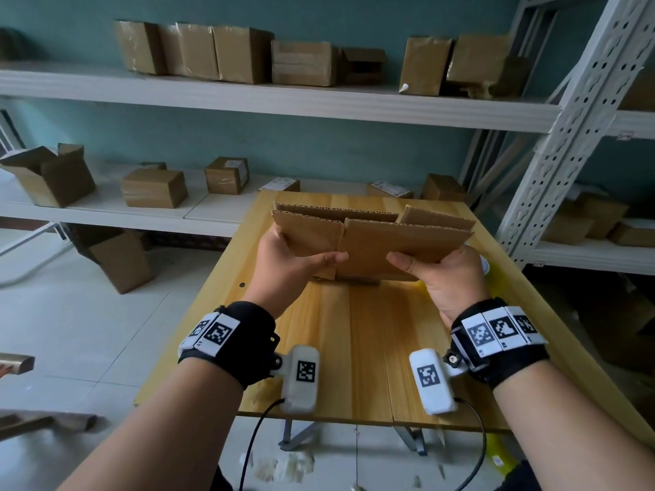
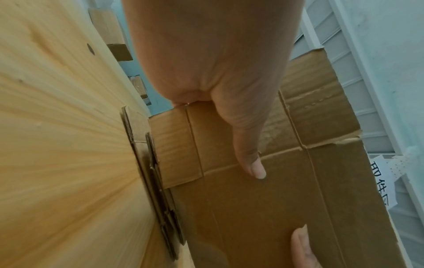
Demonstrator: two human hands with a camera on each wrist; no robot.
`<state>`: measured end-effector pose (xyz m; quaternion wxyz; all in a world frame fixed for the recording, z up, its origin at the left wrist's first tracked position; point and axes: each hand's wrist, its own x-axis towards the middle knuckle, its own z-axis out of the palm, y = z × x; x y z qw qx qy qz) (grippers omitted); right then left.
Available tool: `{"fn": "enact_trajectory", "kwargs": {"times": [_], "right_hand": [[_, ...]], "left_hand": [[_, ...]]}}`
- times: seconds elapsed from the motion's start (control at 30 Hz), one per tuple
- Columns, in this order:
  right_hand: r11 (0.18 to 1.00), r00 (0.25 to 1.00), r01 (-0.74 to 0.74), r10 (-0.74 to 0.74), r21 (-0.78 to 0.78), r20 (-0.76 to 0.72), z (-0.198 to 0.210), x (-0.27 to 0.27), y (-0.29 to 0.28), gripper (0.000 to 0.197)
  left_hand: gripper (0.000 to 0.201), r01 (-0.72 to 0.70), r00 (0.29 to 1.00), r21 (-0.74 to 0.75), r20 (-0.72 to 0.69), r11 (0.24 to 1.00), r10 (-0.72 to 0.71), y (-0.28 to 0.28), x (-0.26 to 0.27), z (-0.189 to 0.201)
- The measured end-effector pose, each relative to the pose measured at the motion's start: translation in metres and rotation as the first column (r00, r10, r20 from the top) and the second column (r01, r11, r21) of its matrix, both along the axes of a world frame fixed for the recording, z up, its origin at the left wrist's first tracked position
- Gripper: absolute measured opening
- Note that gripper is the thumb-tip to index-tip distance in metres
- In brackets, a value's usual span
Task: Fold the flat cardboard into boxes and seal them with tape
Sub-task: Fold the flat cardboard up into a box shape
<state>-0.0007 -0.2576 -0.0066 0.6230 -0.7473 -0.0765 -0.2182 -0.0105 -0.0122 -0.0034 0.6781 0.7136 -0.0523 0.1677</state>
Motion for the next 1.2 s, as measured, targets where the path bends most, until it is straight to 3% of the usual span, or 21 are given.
{"fn": "enact_trajectory", "kwargs": {"times": [0.13,0.37,0.43,0.5,0.6,0.83,1.07,1.2], "right_hand": [[1.0,1.0,-0.011,0.011,-0.007,-0.007,0.0,-0.003,0.003,0.075],[0.996,0.995,-0.089,0.089,0.01,-0.034,0.0,-0.006,0.004,0.073],[0.991,0.991,-0.133,0.134,0.016,-0.029,0.002,-0.008,0.005,0.061],[0.986,0.985,-0.167,0.168,0.022,-0.033,0.005,-0.01,0.007,0.051],[0.977,0.978,-0.206,0.207,0.048,-0.033,0.006,-0.009,0.005,0.05],[0.976,0.975,-0.215,0.216,0.013,-0.05,0.006,-0.011,0.006,0.066],[0.984,0.982,-0.179,0.18,0.007,-0.059,0.01,-0.012,0.006,0.089],[0.988,0.987,-0.156,0.156,0.019,-0.046,0.014,-0.015,0.004,0.083]], "left_hand": [[0.081,0.028,0.999,0.019,0.02,0.999,-0.029,0.0,-0.003,0.001],[0.129,0.1,0.995,0.079,-0.02,0.992,-0.099,-0.001,-0.003,0.0],[0.132,0.145,0.989,0.102,-0.018,0.984,-0.144,-0.003,-0.005,0.0],[0.129,0.181,0.983,0.124,-0.005,0.976,-0.182,-0.005,-0.006,0.0],[0.127,0.222,0.974,0.169,0.003,0.96,-0.226,-0.005,-0.007,0.002],[0.109,0.382,0.922,0.182,-0.004,0.906,-0.387,-0.009,-0.019,0.012],[0.078,0.383,0.924,0.056,-0.039,0.922,-0.381,-0.005,-0.02,0.017],[0.066,0.382,0.921,0.038,-0.099,0.923,-0.377,-0.004,-0.018,0.013]]}}
